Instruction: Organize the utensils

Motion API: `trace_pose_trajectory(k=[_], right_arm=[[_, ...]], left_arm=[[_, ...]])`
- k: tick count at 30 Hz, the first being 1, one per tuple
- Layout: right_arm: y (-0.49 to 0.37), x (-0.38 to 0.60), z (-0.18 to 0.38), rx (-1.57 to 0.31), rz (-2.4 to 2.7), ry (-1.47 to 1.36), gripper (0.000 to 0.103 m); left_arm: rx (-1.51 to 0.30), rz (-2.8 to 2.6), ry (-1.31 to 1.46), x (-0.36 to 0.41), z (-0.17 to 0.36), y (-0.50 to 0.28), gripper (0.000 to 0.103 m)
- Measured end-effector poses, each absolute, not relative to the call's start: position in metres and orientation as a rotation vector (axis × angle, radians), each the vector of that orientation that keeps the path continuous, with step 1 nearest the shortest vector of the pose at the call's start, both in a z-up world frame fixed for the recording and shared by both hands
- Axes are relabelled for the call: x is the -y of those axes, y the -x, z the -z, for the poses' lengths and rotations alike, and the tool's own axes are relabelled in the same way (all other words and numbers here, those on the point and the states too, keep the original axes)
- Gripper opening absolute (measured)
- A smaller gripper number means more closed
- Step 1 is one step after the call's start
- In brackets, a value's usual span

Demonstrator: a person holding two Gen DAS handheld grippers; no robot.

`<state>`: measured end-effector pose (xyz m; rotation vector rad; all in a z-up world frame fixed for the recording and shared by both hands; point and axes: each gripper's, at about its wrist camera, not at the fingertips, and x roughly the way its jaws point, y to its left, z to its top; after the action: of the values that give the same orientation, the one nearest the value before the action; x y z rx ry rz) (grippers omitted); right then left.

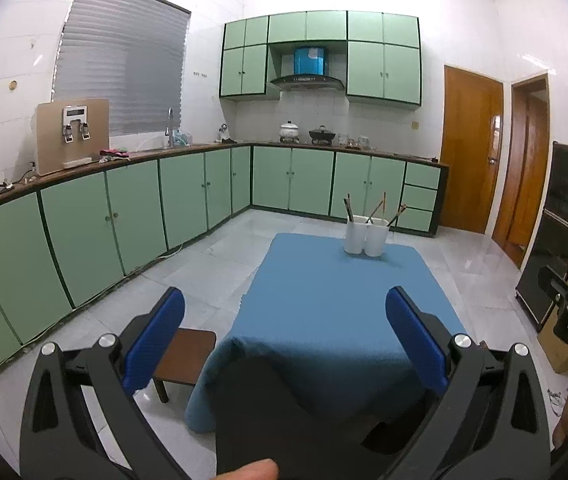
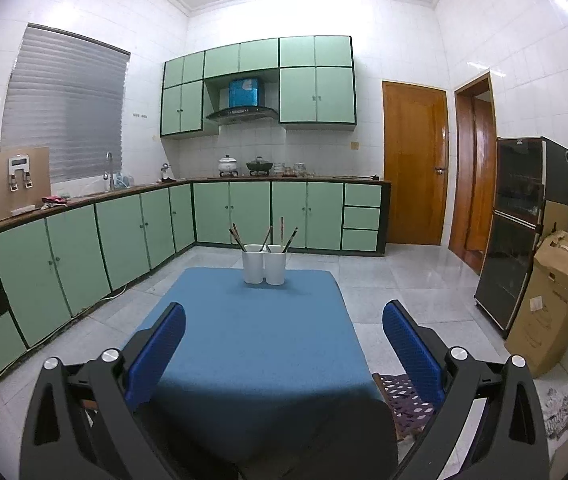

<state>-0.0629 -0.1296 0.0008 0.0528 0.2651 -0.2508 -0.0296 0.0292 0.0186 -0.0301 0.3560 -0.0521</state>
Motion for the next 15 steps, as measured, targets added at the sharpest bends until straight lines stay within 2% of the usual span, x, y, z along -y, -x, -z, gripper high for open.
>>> trace_pose_trajectory(k=[15], right_arm=[[0.0625,0.1339,0.0027,-0.269,0.253,-0.063,0.097]], left_arm=[[-0.345,0.014,0.023,-0.0235,-0.0259,0.0335,0.098]])
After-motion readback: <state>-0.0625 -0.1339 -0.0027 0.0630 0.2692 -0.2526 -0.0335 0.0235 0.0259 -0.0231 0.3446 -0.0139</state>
